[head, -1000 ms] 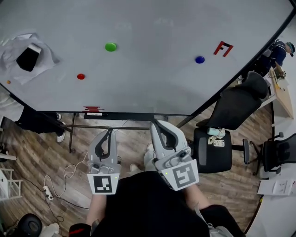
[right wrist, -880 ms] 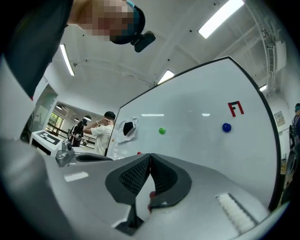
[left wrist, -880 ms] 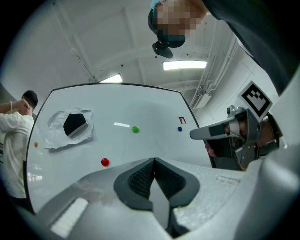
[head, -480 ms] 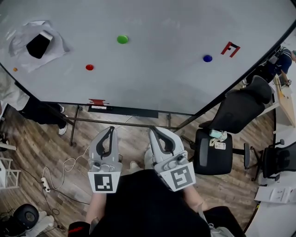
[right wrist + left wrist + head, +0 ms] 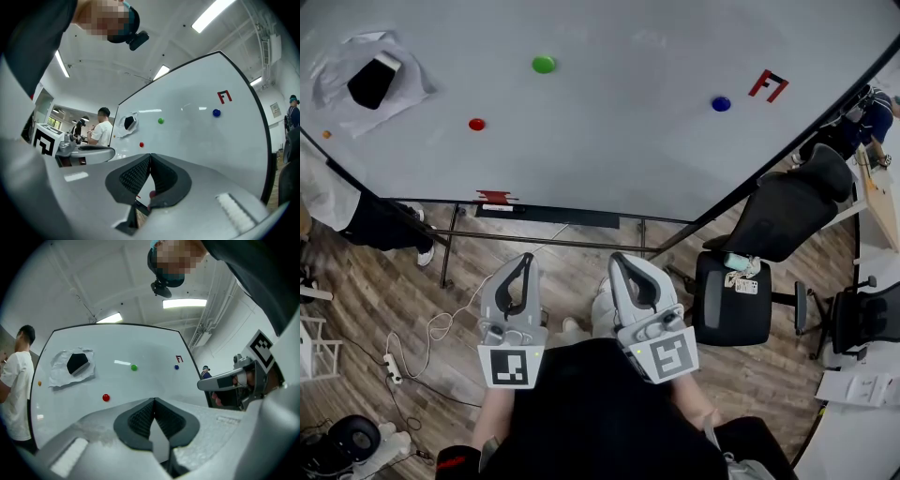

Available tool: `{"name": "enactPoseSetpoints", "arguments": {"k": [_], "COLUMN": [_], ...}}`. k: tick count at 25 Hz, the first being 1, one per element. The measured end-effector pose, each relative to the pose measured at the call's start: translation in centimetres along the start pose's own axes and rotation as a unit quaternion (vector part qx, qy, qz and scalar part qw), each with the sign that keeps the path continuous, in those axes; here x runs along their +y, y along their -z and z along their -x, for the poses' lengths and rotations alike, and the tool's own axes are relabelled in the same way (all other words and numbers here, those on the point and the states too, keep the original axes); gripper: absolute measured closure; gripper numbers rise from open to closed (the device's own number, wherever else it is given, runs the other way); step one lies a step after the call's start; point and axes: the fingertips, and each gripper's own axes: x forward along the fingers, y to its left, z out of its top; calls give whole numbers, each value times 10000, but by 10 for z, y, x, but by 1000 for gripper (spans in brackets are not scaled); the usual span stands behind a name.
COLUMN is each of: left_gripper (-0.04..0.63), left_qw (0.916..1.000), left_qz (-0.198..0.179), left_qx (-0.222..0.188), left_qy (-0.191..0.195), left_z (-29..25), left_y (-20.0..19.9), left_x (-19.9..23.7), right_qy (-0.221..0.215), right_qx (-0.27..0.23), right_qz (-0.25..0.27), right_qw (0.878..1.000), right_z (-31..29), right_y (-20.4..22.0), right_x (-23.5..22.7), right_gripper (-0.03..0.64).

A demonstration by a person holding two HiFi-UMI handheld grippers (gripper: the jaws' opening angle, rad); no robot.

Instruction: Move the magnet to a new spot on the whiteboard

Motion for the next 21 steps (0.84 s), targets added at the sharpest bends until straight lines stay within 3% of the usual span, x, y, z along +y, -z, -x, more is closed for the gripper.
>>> {"name": "enactPoseSetpoints", "arguments": {"k": [7, 21], "left_gripper": [594, 594], "left_qw": [9999, 10000], "left_qz": [-9, 31], "left_qx": [24, 2], "left_qy": [115, -72], "left_z": [-2, 6], "left_y": [0, 2], "left_x": [-7, 12], "right_qy": [128, 7], "right_qx": [58, 170], "right_qz": [34, 177], "right_qw": [9999, 9997], "right_z": [4, -12], "right_y": [0, 4], "right_x": [-6, 4], "right_gripper": [614, 615]}}
